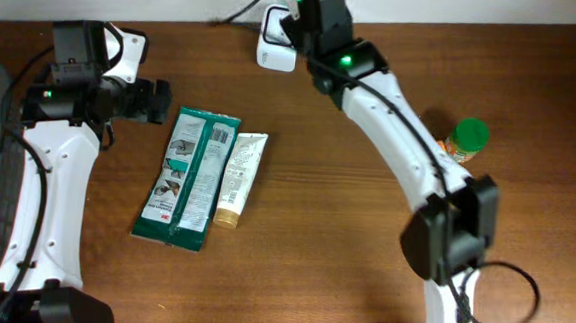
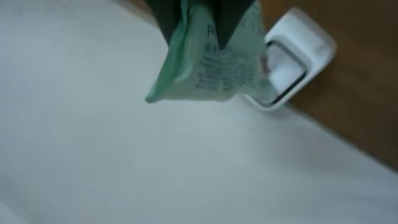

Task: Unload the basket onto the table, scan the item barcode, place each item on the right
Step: 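Hold the wipes pack up to the scanner with right gripper, then place the wipes pack at the right side below the jar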

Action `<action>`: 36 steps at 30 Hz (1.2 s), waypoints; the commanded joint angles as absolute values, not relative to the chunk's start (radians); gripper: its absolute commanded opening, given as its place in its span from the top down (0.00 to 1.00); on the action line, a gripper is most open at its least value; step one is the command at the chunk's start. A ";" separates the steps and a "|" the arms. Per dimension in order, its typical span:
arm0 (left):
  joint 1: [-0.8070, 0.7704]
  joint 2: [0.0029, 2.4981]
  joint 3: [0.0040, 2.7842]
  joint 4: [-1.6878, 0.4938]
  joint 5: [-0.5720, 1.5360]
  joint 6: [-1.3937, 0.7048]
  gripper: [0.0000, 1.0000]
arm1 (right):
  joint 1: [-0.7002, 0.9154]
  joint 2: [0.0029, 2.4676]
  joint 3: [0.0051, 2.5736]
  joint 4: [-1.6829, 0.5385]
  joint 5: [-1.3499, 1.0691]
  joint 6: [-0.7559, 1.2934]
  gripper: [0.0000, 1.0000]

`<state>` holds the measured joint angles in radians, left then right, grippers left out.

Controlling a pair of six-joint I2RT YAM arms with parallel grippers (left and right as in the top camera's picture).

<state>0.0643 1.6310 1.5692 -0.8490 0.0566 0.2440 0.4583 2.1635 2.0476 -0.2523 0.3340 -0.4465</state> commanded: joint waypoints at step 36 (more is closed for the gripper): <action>0.068 1.628 1.573 -0.850 0.075 0.260 0.01 | 0.378 1.863 2.060 -0.637 0.225 -0.002 0.96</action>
